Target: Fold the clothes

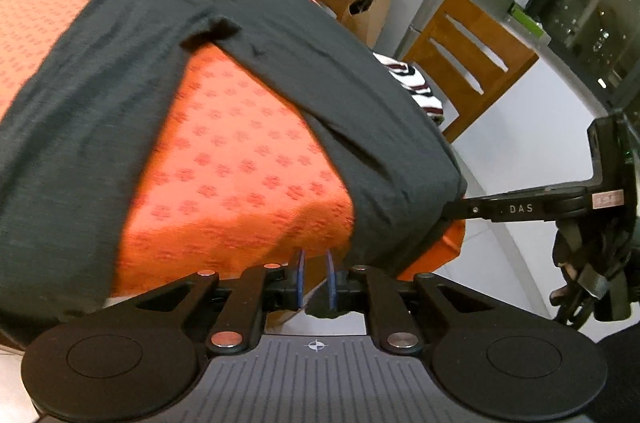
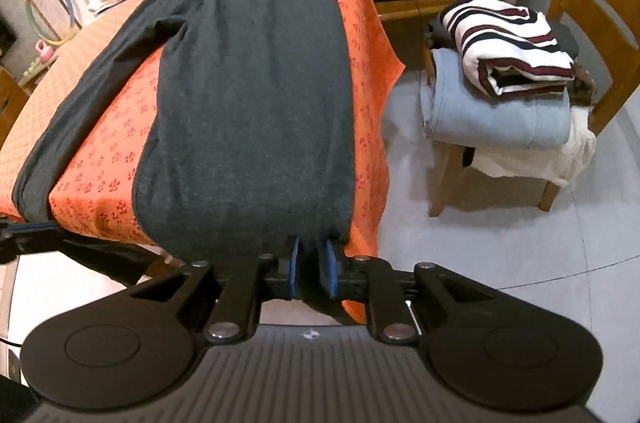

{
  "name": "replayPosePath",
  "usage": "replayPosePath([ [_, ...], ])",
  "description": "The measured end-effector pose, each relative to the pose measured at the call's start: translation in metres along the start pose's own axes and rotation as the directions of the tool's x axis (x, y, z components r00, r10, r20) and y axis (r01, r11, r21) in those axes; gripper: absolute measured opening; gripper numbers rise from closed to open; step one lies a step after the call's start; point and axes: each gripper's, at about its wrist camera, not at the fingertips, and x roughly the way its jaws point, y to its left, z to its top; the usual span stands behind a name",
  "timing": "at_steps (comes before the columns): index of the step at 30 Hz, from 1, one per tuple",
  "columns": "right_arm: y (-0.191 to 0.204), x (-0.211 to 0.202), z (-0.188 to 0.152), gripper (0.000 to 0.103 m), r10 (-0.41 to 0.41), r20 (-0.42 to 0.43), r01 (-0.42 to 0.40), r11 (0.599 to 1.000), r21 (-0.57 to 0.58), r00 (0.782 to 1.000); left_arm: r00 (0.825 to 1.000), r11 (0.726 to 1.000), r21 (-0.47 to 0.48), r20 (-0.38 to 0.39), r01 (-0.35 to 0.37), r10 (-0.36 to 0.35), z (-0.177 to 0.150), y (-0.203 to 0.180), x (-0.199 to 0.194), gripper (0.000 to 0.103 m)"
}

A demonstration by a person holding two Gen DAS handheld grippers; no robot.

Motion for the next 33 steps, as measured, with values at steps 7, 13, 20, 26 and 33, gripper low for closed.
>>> replayPosePath([
  [7, -0.004, 0.01, 0.001, 0.023, -0.019, -0.023, 0.019, 1.0, -0.021, 1.0, 1.0, 1.0, 0.018, -0.026, 0.014, -0.014, -0.004, -0.024, 0.036, 0.029],
  [13, -0.009, 0.0, 0.001, 0.002, 0.028, -0.025, -0.029, 0.998, -0.064, 0.999, 0.999, 1.0, -0.001, -0.032, 0.03, -0.03, -0.004, -0.037, 0.064, 0.038],
  [20, -0.024, -0.044, 0.005, 0.002, 0.119, 0.013, -0.118, 0.992, -0.043, 0.993, 1.0, 1.0, -0.012, -0.013, -0.004, 0.004, -0.01, -0.046, 0.079, 0.015],
  [26, -0.032, -0.068, 0.015, 0.002, 0.176, 0.024, -0.175, 0.983, -0.054, 0.984, 0.995, 0.996, -0.042, 0.066, 0.076, -0.074, -0.005, -0.046, 0.043, 0.002],
  [33, -0.047, -0.071, 0.013, 0.002, 0.218, -0.023, -0.219, 0.975, -0.038, 0.976, 0.996, 0.997, -0.031, 0.044, 0.076, -0.075, -0.017, -0.051, 0.01, 0.002],
])
